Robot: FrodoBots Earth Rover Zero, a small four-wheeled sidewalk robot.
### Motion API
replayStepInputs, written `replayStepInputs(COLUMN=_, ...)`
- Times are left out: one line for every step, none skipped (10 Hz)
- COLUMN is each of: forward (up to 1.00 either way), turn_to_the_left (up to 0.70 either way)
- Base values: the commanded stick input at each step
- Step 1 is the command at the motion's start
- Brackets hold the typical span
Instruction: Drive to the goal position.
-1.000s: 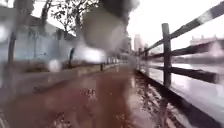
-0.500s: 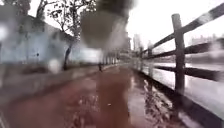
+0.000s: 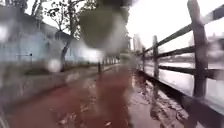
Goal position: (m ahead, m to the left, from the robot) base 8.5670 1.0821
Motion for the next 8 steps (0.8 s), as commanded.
replayStepInputs(forward=1.0, turn_to_the_left=0.01)
replayStepInputs(forward=1.0, turn_to_the_left=0.01)
replayStepInputs(forward=1.0, turn_to_the_left=0.01)
replayStepInputs(forward=1.0, turn_to_the_left=0.01)
replayStepInputs(forward=1.0, turn_to_the_left=0.01)
replayStepInputs(forward=1.0, turn_to_the_left=0.01)
replayStepInputs(forward=1.0, turn_to_the_left=0.01)
replayStepInputs(forward=1.0, turn_to_the_left=0.01)
